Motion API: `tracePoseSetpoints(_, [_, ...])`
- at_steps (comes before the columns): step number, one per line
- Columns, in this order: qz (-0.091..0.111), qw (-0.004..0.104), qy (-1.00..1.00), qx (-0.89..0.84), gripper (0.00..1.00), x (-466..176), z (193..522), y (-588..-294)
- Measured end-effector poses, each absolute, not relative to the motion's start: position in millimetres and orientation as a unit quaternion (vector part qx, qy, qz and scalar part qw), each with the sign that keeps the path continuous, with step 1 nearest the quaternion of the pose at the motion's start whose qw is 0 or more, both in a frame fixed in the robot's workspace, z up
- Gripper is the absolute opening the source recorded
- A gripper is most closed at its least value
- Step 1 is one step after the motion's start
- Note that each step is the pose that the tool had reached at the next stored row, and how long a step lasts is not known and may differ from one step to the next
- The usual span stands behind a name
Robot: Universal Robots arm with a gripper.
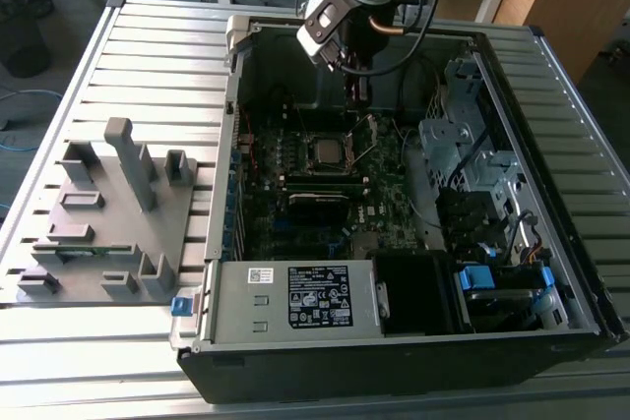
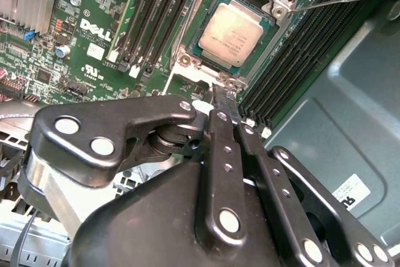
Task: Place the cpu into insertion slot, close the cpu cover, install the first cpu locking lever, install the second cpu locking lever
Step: 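Close the cpu cover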
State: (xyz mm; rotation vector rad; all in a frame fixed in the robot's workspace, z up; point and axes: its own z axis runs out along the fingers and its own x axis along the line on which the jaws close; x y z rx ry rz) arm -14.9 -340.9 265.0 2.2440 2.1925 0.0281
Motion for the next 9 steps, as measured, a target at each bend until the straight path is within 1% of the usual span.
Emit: tracePoseSetpoints(9, [0.01, 0.003, 0.699, 0.715, 0.1, -17.1, 262.9, -340.9])
